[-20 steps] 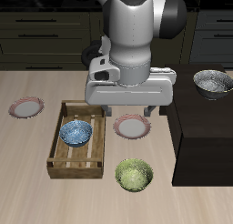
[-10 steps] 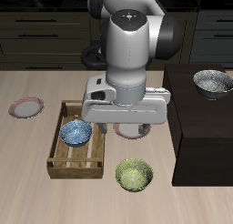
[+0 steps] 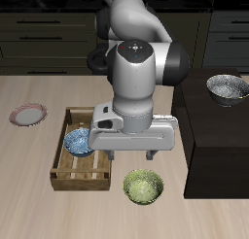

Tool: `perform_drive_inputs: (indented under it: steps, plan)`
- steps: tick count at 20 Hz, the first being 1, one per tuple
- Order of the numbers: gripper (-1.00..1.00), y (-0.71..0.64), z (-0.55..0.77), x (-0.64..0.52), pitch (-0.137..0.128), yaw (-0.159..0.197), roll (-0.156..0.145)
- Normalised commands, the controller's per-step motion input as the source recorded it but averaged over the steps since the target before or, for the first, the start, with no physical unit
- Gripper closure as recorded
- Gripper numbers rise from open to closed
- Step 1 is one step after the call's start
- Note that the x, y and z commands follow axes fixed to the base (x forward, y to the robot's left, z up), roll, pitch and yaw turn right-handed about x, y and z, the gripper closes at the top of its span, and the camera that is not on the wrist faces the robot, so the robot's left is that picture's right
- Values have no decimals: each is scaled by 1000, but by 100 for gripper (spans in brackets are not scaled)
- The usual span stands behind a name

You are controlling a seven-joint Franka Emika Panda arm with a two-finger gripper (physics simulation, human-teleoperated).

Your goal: Place the green bowl onto the plate that is in the table center and place the black bowl onto the plate that is next to the blue bowl

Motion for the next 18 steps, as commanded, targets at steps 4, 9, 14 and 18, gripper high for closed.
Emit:
perform_drive_inputs:
  steps: [4, 9, 14, 18]
  plan:
    - [-100, 13, -261, 58, 21, 17, 0]
    - [-100, 34, -224, 74, 24, -3, 3]
    - [-100, -2, -237, 110, 25, 10, -3]
    - [-100, -10, -252, 146, 21, 35, -12]
